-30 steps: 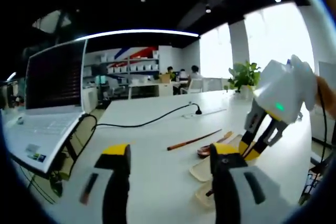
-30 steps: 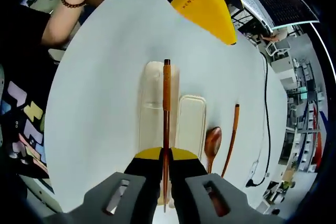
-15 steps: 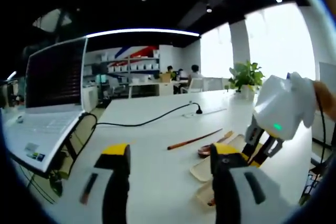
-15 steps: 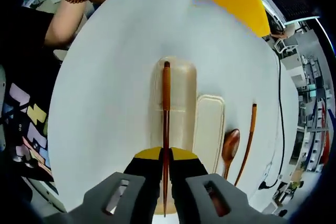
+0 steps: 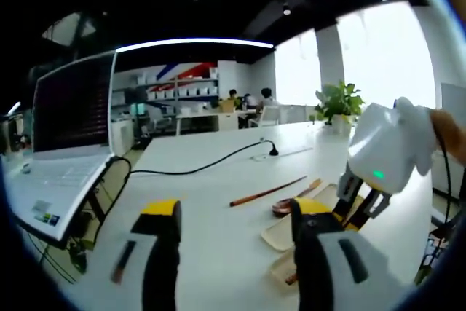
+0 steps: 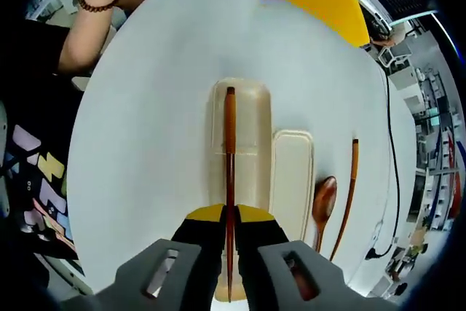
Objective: Arrange the utensils inside the cutlery case until each visible utensil rests in its matching compartment.
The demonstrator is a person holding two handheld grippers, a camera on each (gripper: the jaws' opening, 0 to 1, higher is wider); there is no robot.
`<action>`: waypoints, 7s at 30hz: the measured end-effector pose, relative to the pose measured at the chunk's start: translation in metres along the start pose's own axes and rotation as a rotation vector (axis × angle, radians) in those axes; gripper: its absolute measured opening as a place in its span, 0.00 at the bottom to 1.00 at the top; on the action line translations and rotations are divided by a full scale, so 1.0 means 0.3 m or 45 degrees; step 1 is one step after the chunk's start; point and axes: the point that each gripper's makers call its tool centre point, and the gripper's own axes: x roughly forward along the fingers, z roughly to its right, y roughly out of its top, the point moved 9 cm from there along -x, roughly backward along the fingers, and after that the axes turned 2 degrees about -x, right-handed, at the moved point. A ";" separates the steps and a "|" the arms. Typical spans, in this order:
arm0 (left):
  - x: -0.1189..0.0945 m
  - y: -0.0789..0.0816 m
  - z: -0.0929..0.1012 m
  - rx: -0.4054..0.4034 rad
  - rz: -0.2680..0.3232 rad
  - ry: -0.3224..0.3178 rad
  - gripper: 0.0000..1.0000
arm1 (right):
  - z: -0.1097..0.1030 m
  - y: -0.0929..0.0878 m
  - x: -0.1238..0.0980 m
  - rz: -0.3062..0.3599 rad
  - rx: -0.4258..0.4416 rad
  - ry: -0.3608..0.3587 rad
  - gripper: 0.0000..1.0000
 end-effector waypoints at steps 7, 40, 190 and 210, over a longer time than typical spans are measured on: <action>0.006 0.001 0.000 -0.001 0.001 0.000 0.65 | -0.007 -0.003 0.002 -0.001 0.022 0.018 0.03; 0.012 -0.005 -0.005 0.013 -0.010 -0.019 0.65 | 0.198 -0.046 -0.067 -0.013 0.025 -0.241 0.09; -0.025 -0.002 -0.041 0.005 0.004 0.015 0.58 | -0.011 -0.017 -0.011 0.374 0.093 -0.073 0.03; -0.006 -0.011 -0.038 0.011 -0.026 -0.011 0.58 | 0.002 -0.020 -0.043 0.439 0.034 -0.160 0.05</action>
